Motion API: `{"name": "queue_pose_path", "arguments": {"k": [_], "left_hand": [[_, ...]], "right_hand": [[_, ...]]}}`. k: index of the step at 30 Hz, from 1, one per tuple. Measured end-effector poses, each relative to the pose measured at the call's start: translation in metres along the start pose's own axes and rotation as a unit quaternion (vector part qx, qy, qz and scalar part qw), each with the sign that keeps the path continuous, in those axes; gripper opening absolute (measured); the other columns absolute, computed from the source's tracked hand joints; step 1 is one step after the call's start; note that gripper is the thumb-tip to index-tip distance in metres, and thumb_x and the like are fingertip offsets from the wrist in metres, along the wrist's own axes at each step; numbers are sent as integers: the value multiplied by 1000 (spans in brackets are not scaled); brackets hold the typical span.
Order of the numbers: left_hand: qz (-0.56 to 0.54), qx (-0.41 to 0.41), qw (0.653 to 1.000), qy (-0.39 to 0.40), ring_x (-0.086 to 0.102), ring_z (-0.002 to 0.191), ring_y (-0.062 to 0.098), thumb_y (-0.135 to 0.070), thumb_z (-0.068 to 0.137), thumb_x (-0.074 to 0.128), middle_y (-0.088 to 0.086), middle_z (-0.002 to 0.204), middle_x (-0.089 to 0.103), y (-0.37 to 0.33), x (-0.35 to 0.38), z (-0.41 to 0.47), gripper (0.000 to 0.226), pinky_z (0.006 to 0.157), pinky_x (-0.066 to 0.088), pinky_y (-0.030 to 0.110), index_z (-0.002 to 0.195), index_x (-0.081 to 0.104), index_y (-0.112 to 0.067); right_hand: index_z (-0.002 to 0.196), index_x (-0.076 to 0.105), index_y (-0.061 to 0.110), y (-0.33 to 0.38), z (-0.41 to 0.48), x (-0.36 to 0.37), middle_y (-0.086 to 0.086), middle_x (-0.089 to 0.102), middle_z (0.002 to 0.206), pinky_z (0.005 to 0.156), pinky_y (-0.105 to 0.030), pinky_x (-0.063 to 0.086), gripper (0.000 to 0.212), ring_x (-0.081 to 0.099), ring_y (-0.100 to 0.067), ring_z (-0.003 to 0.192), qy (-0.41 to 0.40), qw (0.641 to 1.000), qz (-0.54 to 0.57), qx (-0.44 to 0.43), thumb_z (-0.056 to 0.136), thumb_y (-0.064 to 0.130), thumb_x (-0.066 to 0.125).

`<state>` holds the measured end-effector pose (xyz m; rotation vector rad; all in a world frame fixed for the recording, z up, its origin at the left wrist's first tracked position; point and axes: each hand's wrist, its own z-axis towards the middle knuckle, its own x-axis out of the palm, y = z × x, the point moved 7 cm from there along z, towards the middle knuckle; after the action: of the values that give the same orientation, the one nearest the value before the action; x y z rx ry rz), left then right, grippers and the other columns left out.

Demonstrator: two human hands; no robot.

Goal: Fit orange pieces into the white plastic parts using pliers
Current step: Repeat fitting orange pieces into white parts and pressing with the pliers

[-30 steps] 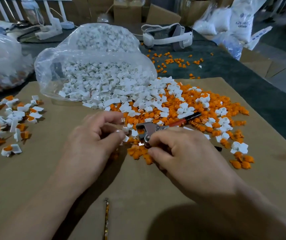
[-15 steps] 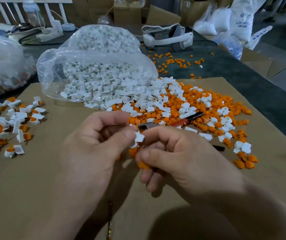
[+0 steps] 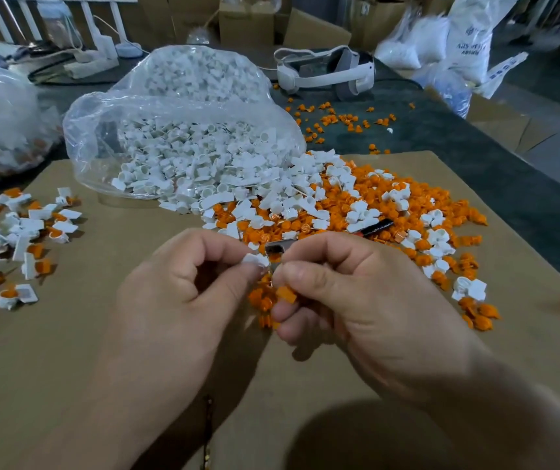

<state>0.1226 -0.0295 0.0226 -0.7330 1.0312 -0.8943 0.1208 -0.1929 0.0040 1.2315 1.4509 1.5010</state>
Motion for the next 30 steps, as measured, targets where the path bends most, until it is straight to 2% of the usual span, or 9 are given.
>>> {"name": "queue_pose_path", "arguments": {"k": [3,5,11,16,20,23,25,26,30], "left_hand": [[-66,-50,996,-24,63,57,2,-46,69,74,-10,68,71,8,-5,2,14,56,51,15,82,71,-41],[-139,-80,987,5,58,50,3,-44,64,77,-5,60,66,9,-1,1,18,48,46,11,79,73,-33],[-357,-182,913,77,58,43,15,-10,60,79,8,52,61,7,22,-10,12,43,48,22,62,69,-15],[-346,-180,919,65,51,45,17,-9,54,81,7,52,55,10,19,-4,16,38,43,25,62,68,-16],[-340,-175,921,72,52,45,18,-9,60,78,12,54,58,9,21,-7,11,40,44,25,65,70,-16],[-320,-169,930,64,55,51,21,-22,63,78,11,56,60,12,19,-8,9,48,49,32,69,72,-17],[-327,-172,927,61,57,61,31,-25,57,84,16,61,61,12,18,-8,22,62,57,51,73,73,-15],[-333,-176,924,56,58,65,35,-29,55,84,18,62,61,12,18,-8,27,70,55,63,74,72,-13],[-333,-164,927,44,55,64,54,-33,56,84,22,64,60,8,16,-7,31,75,48,80,75,72,-13]], "right_hand": [[95,71,3,-1,1,1,-18,68,82,58,-25,55,19,67,-21,65,10,987,155,44,80,14,70],[97,71,-2,-2,1,3,-19,67,81,57,-24,55,23,66,-20,65,18,976,209,63,77,10,71],[88,73,2,3,1,9,-15,65,79,53,-21,54,17,64,-15,61,38,964,253,71,81,15,65],[100,58,2,2,-1,11,-13,63,70,41,-21,51,19,62,-15,48,31,959,266,93,88,16,60],[98,57,0,3,-2,11,-16,64,67,43,-22,53,21,66,-18,50,29,959,266,97,84,15,63],[94,67,-2,4,-2,10,-22,66,77,50,-25,56,18,70,-24,61,30,956,279,86,77,4,70],[89,72,2,4,-1,8,-22,68,83,54,-25,56,20,70,-26,66,23,960,271,69,70,-3,71],[88,72,4,4,-1,7,-20,68,85,54,-25,55,22,70,-25,67,22,964,259,59,69,-5,70],[90,72,5,6,1,8,-17,69,86,55,-22,54,23,68,-20,65,34,973,225,34,71,-8,67]]}}
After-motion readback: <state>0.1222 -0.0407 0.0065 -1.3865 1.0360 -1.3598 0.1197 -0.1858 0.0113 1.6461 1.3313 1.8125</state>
